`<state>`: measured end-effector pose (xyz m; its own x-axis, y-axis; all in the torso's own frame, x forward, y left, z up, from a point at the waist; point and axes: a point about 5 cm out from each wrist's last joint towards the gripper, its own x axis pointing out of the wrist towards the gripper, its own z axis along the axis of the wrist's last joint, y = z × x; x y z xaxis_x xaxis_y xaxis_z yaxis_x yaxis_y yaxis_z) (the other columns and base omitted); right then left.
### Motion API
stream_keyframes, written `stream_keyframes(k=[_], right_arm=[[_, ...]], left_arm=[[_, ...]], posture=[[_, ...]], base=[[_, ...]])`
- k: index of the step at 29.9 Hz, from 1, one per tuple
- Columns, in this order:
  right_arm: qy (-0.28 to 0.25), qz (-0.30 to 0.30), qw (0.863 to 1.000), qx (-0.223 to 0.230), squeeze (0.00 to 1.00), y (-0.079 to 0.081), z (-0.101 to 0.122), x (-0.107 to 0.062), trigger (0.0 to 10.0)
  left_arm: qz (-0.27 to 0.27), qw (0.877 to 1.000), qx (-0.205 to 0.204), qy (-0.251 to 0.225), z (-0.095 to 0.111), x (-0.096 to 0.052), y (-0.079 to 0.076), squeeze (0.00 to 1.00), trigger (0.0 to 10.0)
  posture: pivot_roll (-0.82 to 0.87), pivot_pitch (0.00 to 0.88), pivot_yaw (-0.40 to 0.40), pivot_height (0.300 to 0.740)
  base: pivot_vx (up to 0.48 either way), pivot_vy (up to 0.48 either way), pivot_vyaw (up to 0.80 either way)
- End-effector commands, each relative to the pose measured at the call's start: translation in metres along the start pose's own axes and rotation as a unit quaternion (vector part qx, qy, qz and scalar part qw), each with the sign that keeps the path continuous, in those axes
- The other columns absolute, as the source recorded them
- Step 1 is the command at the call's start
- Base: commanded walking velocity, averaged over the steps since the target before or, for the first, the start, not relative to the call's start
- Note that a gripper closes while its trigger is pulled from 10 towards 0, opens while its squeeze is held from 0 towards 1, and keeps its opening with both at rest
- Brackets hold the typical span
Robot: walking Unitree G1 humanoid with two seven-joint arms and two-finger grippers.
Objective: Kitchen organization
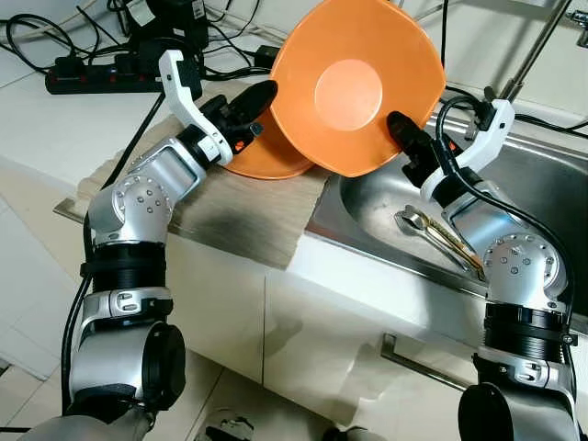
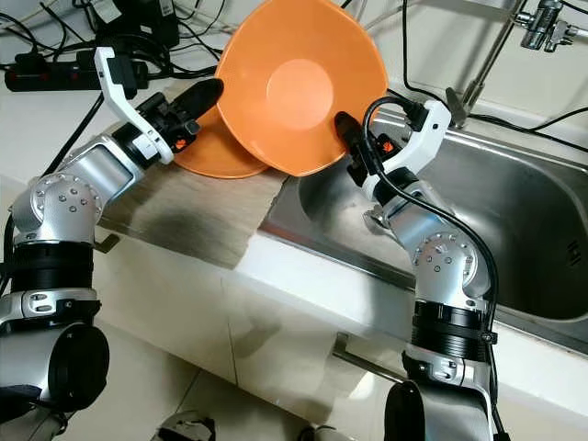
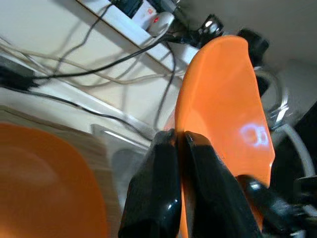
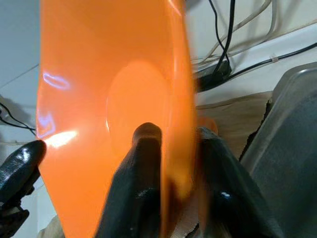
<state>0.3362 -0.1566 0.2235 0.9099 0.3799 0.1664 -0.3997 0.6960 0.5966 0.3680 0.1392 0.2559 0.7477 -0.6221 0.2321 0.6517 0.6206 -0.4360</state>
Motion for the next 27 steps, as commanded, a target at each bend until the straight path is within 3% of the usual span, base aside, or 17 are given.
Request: stream_keyframes(k=[1,12,21,22,25,27], right_arm=[[-0.01,-0.014,1.0,-0.011,0.0,-0.004,0.005,-0.002,0.0],[-0.026,-0.029,0.999,-0.02,0.0,-0.006,0.013,0.001,0.0],[-0.07,-0.089,0.994,-0.006,0.0,-0.021,0.025,0.002,0.0],[-0.092,-0.115,0.989,-0.012,0.0,-0.027,0.033,0.003,0.0],[-0.136,-0.161,0.978,-0.008,0.0,-0.038,0.051,0.004,0.0],[-0.125,-0.202,0.962,-0.134,0.0,-0.049,0.063,0.007,0.0]], left_arm=[[-0.007,0.999,0.044,-0.003,0.005,0.001,-0.006,1.0,10.0],[-0.005,1.0,0.029,-0.007,0.006,0.0,-0.005,1.0,10.0],[0.018,0.996,0.084,0.0,0.004,0.0,-0.004,1.0,10.0],[0.021,0.997,0.08,-0.003,0.005,-0.001,-0.003,0.0,10.0],[0.029,0.997,0.077,-0.015,0.008,-0.004,-0.001,0.0,10.0],[0.04,0.993,0.107,-0.015,0.009,-0.007,0.001,0.0,10.0]], posture=[[0.01,0.0,-0.039,0.74],[0.01,0.0,-0.044,0.74],[0.01,0.0,-0.05,0.74],[0.02,0.0,-0.05,0.74],[0.01,0.0,-0.05,0.74],[0.01,0.003,-0.044,0.74]], base=[[0.0,0.0,0.0],[0.0,0.0,0.0],[0.0,0.0,0.0],[0.0,0.0,0.0],[0.0,0.0,0.0],[0.0,0.0,0.0]])
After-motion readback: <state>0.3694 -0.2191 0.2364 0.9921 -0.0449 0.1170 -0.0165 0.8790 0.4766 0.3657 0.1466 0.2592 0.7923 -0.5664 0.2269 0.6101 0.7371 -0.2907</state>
